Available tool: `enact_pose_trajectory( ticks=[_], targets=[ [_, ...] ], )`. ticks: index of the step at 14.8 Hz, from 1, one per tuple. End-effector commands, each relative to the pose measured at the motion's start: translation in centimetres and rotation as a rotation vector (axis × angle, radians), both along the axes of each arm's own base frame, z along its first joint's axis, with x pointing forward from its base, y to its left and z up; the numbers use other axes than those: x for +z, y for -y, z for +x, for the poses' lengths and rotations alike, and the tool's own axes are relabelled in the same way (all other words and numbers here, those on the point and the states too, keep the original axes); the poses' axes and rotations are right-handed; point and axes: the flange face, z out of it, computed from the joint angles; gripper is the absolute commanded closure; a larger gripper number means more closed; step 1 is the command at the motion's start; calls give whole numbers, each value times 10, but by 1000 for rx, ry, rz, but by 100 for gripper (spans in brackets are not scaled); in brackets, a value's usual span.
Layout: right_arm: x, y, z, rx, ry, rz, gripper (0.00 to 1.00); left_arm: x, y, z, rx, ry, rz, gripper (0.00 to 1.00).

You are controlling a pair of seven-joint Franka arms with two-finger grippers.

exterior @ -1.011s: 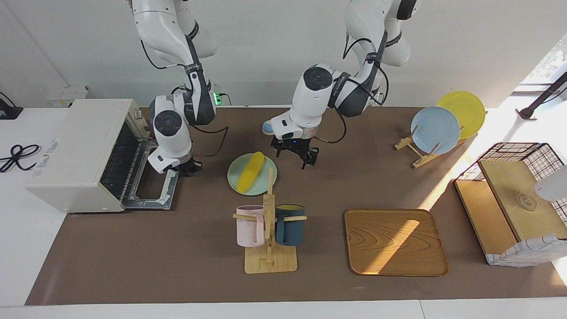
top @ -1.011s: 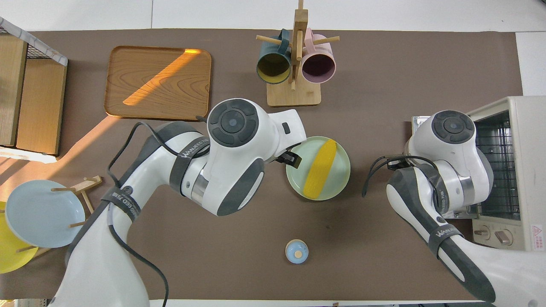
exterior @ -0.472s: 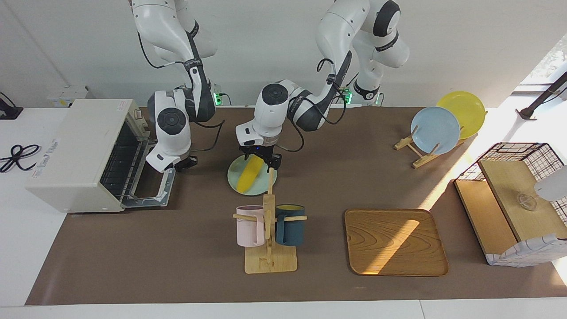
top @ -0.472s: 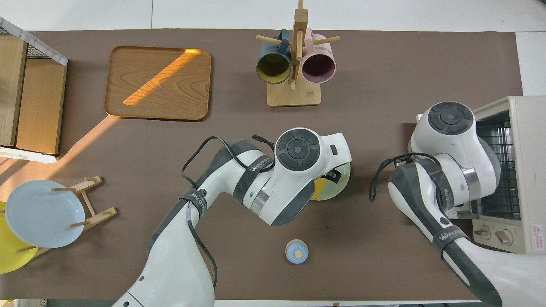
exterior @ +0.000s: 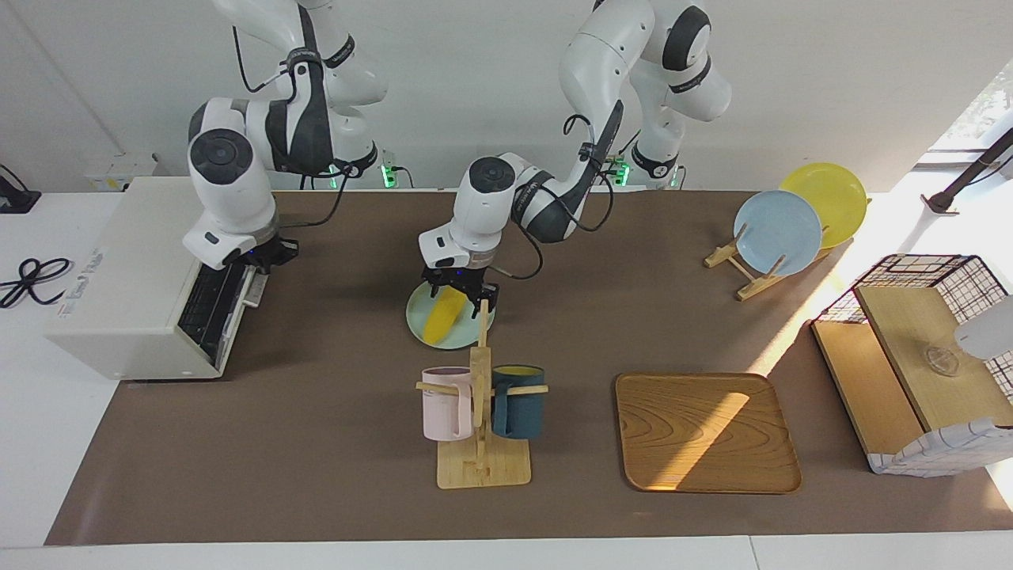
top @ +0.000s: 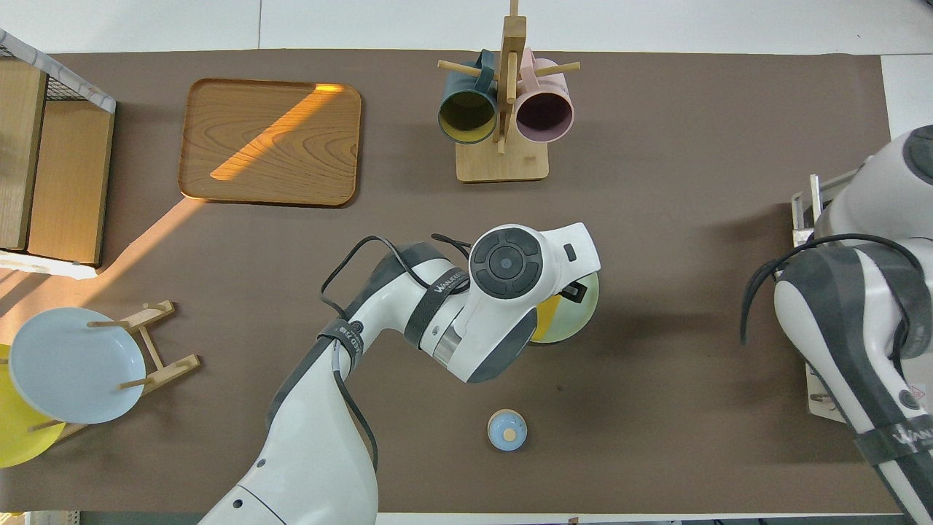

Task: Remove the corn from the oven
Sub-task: 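Grasp the yellow corn with the left gripper while the right gripper withdraws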

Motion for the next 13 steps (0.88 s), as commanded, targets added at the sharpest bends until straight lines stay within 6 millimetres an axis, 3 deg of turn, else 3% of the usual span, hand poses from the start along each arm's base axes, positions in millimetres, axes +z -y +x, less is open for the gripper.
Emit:
enact_pose_trajectory(
  ticks=[1, 2, 3, 4, 6, 8, 9, 11, 12, 13],
  targets=[
    [-13, 38, -5, -6, -46, -22, 100, -32, 12, -12, 16, -1, 3, 0],
    [-4, 37, -9, -13, -39, -17, 100, -35, 14, -13, 13, 3, 3, 0],
    [9, 35, -11, -36, -20, 20, 76, -33, 14, -13, 12, -1, 4, 0],
    [27, 37, -15, -64, 5, 54, 73, -33, 13, -12, 14, -3, 7, 0],
    [62, 41, -29, -65, 24, 71, 52, -32, 13, -11, 15, -4, 7, 0],
    [103, 37, -41, -48, 71, 111, 8, -32, 11, -9, 18, -4, 7, 0],
    [117, 34, -41, -57, 78, 140, 0, -32, 10, -8, 21, -4, 9, 9],
    [143, 27, -35, -76, 116, 219, 0, -30, 7, -4, 28, -4, 11, 58],
    [150, 19, -30, -68, 131, 238, 0, -29, 7, -4, 29, -6, 13, 71],
    [157, 10, -29, -55, 131, 238, 0, -28, 5, -2, 33, -11, 17, 95]
  ],
)
